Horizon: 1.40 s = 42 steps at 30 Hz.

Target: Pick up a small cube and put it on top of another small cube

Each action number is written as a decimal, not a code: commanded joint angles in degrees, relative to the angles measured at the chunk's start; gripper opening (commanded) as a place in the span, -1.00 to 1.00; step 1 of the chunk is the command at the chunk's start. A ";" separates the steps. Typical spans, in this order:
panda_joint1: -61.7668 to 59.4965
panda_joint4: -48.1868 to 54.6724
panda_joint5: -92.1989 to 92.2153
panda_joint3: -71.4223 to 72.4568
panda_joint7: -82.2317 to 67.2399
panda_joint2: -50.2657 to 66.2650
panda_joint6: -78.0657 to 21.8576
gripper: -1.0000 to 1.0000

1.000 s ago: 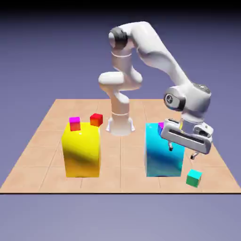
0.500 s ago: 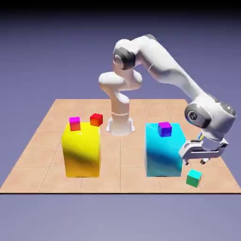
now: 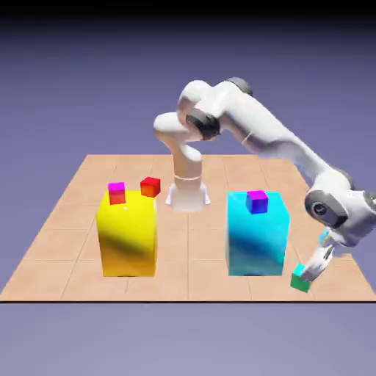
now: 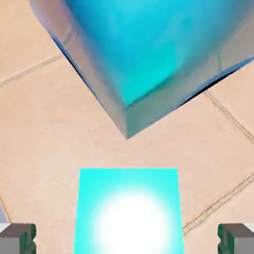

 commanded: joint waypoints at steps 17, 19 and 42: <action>-2.67 -10.15 19.40 -24.86 17.72 -27.90 -7.00 -1.00; -3.17 -12.34 21.90 -29.01 20.71 -31.59 -6.98 -1.00; -8.53 -35.88 48.85 -73.70 52.88 -71.32 -6.73 -1.00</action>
